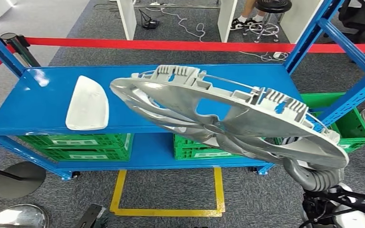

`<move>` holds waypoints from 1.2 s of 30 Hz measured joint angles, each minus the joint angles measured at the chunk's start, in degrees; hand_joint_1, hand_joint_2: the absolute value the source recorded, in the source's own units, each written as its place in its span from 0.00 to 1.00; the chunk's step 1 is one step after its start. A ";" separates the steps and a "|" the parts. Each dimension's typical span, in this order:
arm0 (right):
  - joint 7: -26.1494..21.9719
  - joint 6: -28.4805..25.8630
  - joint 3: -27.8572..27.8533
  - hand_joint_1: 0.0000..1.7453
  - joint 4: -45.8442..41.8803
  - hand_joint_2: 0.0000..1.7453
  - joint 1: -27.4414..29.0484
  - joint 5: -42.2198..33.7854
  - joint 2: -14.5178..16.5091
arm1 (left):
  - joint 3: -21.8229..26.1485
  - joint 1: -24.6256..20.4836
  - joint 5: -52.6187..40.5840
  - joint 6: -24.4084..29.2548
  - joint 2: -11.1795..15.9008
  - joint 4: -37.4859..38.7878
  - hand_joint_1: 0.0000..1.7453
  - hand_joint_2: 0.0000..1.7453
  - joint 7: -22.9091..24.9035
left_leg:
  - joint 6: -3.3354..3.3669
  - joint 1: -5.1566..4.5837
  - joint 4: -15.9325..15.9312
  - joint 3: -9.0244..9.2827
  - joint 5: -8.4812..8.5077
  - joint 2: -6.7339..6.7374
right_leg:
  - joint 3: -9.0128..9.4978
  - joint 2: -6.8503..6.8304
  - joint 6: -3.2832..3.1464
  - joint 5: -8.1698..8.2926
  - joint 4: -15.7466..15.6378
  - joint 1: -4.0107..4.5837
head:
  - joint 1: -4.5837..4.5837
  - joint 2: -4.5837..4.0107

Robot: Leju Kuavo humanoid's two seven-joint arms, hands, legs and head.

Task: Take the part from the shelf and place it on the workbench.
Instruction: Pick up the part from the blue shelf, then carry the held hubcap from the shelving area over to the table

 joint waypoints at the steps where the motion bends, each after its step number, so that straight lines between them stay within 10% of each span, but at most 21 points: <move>1: 0.08 -0.32 0.00 1.00 0.10 1.00 0.04 0.23 -0.07 | -0.04 0.02 -0.08 -0.04 -0.14 0.00 0.00 1.00 0.18 | -0.11 0.00 0.02 -0.49 0.42 -0.01 | 2.52 0.00 -0.08 1.50 -3.05 0.00 | 0.00 0.00; 5: 0.10 -0.97 -0.01 1.00 0.08 1.00 0.10 0.72 -0.40 | -0.35 0.11 -0.47 -0.07 -0.48 0.01 0.00 1.00 0.60 | -1.08 -0.16 0.16 -1.75 2.14 -0.08 | 11.38 0.16 -0.65 2.57 -16.59 0.26 | -0.04 0.00; 8: 0.07 -1.17 -0.05 1.00 -0.01 1.00 0.36 0.81 -0.51 | -0.44 0.33 -0.51 -0.08 -0.53 0.02 0.00 1.00 0.93 | -1.98 -0.13 0.35 -2.48 2.62 -0.12 | 10.59 0.14 -1.84 3.48 -16.96 0.22 | 0.03 0.00; 13: 0.02 -1.24 -0.08 1.00 -0.04 1.00 0.37 0.75 -0.54 | -0.50 0.30 -0.52 -0.08 -0.51 0.02 0.00 1.00 1.10 | -3.24 0.17 14.18 -6.74 -8.36 -0.10 | 7.40 -0.19 -3.31 6.36 -17.00 0.01 | -0.48 0.00; 15: 0.04 -1.24 -0.09 1.00 -0.03 1.00 0.36 0.76 -0.54 | -0.52 0.20 -0.52 -0.10 -0.53 0.02 0.00 1.00 1.10 | -3.29 0.19 16.93 -6.01 -7.71 -0.10 | 5.84 -0.27 -3.15 7.44 -16.80 0.03 | -0.48 0.00; 17: 0.03 -1.25 -0.09 1.00 -0.03 1.00 0.34 0.74 -0.54 | -0.55 0.02 -0.52 -0.11 -0.55 0.02 0.00 1.00 1.10 | -3.19 0.25 12.15 -1.64 -4.48 -0.10 | 4.54 -0.25 -2.75 8.33 -16.49 0.02 | -0.48 0.00; 20: 0.02 -1.22 -0.10 1.00 -0.12 1.00 0.24 0.73 -0.54 | -0.57 -0.59 -0.52 -0.09 -0.68 0.00 0.00 1.00 1.09 | -2.61 0.09 1.30 5.24 -4.39 -0.32 | 3.13 -0.27 -1.79 9.63 -16.02 0.19 | -0.46 0.00; 23: 0.01 -1.10 -0.13 1.00 -0.16 1.00 0.19 0.71 -0.55 | -0.57 -0.66 -0.55 -0.04 -0.76 0.00 0.00 1.00 1.08 | -1.28 -0.22 -0.52 4.74 -4.03 -0.35 | 2.13 -0.35 -0.97 10.94 -16.30 -0.04 | -0.43 0.00; 29: 0.01 -0.98 -0.36 1.00 -0.13 1.00 -0.05 0.63 -0.54 | -0.57 -0.83 -0.54 -0.03 -0.66 0.00 0.00 1.00 0.94 | 0.30 -0.37 -0.54 0.93 -0.53 -0.02 | -1.41 -0.31 -0.27 -0.95 -0.21 0.02 | 0.08 0.00; 31: -0.01 -0.92 -0.49 1.00 -0.13 1.00 -0.12 0.55 -0.54 | -0.57 -0.87 -0.55 -0.02 -0.67 0.00 0.00 1.00 0.92 | 0.26 -0.55 -0.47 -0.44 0.58 0.02 | 1.11 -0.30 -0.59 1.33 -0.33 0.19 | 0.06 0.00; 33: -0.01 -0.79 -0.60 1.00 -0.14 1.00 -0.30 0.51 -0.54 | -0.57 -0.87 -0.55 -0.04 -0.74 0.00 0.00 1.00 0.93 | 0.05 -0.70 -0.41 -1.57 1.63 -0.01 | 6.81 -0.28 -1.10 3.54 -7.49 0.44 | 0.05 0.00; 36: -0.06 -0.62 -0.88 1.00 -0.31 1.00 -0.58 0.44 -0.54 | -0.56 -0.81 -0.17 -0.09 -0.84 0.00 0.00 1.00 0.96 | -0.69 -0.78 -0.35 -2.49 3.32 -0.07 | 13.30 -0.19 -1.53 1.86 -17.85 0.88 | 0.01 0.00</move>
